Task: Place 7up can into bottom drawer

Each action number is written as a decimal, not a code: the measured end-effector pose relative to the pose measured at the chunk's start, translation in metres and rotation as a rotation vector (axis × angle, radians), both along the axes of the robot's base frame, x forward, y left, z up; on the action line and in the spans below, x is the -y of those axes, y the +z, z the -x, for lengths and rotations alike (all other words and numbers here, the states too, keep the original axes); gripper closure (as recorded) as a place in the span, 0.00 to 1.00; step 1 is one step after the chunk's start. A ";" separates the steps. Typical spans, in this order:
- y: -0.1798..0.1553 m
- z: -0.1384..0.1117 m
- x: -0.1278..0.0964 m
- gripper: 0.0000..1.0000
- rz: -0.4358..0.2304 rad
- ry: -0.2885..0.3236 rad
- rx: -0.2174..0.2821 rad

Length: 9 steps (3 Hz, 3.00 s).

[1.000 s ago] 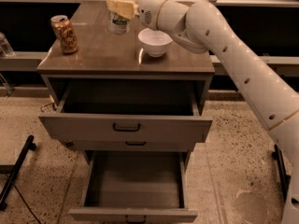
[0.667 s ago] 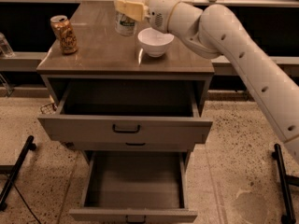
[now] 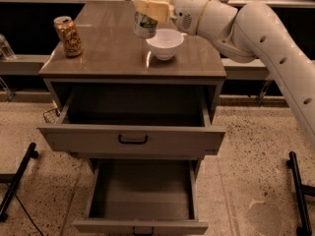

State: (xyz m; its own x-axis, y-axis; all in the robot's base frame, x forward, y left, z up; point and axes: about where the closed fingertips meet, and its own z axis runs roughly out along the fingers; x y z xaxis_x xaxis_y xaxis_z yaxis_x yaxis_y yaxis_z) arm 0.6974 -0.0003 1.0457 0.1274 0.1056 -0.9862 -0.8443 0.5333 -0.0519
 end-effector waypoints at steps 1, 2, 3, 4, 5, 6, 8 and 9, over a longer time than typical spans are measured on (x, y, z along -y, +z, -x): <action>-0.001 0.004 0.005 1.00 -0.014 0.023 0.011; -0.012 0.036 0.024 1.00 -0.031 0.103 0.030; -0.013 0.089 0.048 1.00 -0.019 0.186 0.071; -0.018 0.137 0.073 1.00 0.019 0.249 0.083; -0.038 0.178 0.092 1.00 0.078 0.301 0.051; -0.058 0.219 0.112 1.00 0.133 0.350 0.028; -0.060 0.222 0.113 1.00 0.152 0.361 0.026; -0.060 0.222 0.113 1.00 0.152 0.361 0.026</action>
Offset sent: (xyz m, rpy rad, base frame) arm -0.0926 -0.0751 -0.0299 0.0377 -0.0625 0.2134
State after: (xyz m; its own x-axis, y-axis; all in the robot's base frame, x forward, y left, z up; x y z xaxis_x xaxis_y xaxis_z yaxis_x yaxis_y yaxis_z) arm 0.4753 -0.1136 0.9855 0.1342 0.0010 -0.9910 -0.9736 0.1867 -0.1317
